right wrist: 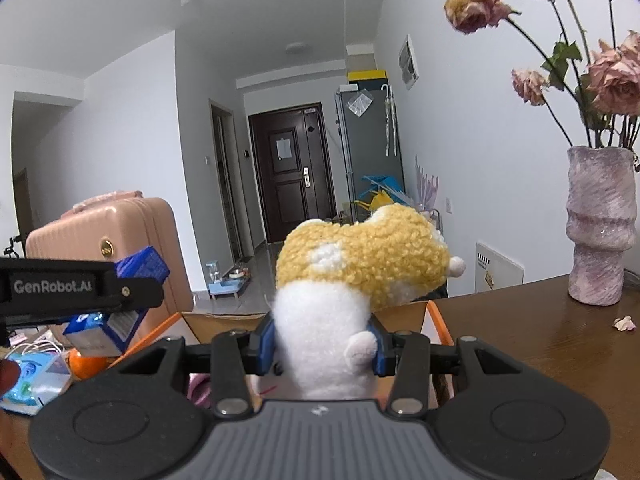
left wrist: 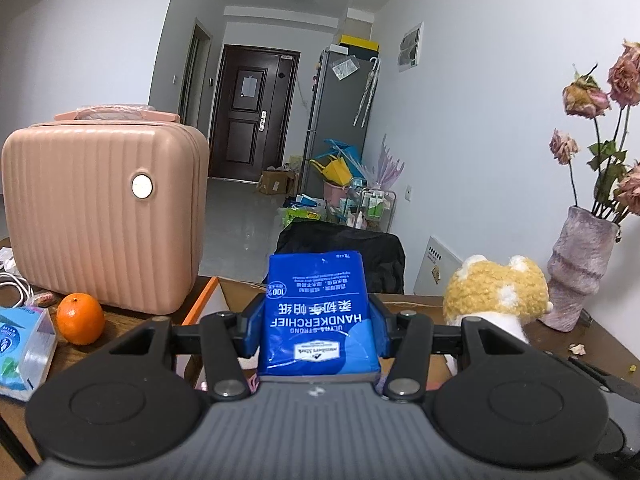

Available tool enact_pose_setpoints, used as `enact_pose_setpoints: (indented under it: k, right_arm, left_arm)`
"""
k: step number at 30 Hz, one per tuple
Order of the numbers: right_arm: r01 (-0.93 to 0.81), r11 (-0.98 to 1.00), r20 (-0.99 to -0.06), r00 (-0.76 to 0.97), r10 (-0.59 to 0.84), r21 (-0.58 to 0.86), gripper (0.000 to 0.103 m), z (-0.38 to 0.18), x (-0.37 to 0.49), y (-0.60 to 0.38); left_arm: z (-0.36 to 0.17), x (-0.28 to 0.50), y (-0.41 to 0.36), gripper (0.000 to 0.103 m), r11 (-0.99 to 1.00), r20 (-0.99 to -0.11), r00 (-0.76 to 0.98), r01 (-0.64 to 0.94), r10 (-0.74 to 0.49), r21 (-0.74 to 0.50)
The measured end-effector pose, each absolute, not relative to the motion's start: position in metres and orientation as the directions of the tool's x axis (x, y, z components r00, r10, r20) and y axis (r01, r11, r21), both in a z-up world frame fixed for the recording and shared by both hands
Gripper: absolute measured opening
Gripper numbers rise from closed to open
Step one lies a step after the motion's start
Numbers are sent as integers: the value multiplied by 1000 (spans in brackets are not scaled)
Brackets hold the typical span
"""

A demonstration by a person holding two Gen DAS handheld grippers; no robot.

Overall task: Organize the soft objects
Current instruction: 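Carry the pack in the left tool while the right tool carries the sheep to the box, then open the left tool to drop the blue pack while the right tool releases the sheep into the box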

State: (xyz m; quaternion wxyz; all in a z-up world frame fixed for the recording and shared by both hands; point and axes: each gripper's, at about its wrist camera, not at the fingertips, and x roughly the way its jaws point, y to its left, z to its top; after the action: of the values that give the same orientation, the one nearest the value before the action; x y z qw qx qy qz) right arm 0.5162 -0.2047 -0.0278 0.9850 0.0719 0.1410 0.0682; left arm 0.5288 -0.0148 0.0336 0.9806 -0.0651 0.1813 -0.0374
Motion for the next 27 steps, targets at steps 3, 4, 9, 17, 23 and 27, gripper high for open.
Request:
enact_pose_setpoints:
  k: [3,4,9,17,23,27]
  right_arm:
    - [-117,982,-281,947,156,151,43,-31,525,-202]
    - [-117,982,-286,946,155,145,43,-32,527,-201]
    - [-122,984,-310,938,157,128,43,-39,536,-199]
    - [-134,985,-343,925,163,104,44,-44,547,-196]
    - [-147,985,-377,910,170,88,45,-51,551,-197]
    - [-151,985,-392,904,171,82,48,-52,552,-196]
  left_arm:
    - [29,538,-15,52,990,-365,927,42,-88,-131]
    - [28,541,-15,52,991,-369,925,40,-85,-127]
    - [21,551,-16,52,994,-389,918,34,-71,-101]
    - [10,564,-15,52,997,-425,904,21,-50,-73]
    - [5,565,-19,53,998,-451,891,29,-50,-52]
    - [3,566,-16,63,998,-465,884,14,-41,-61]
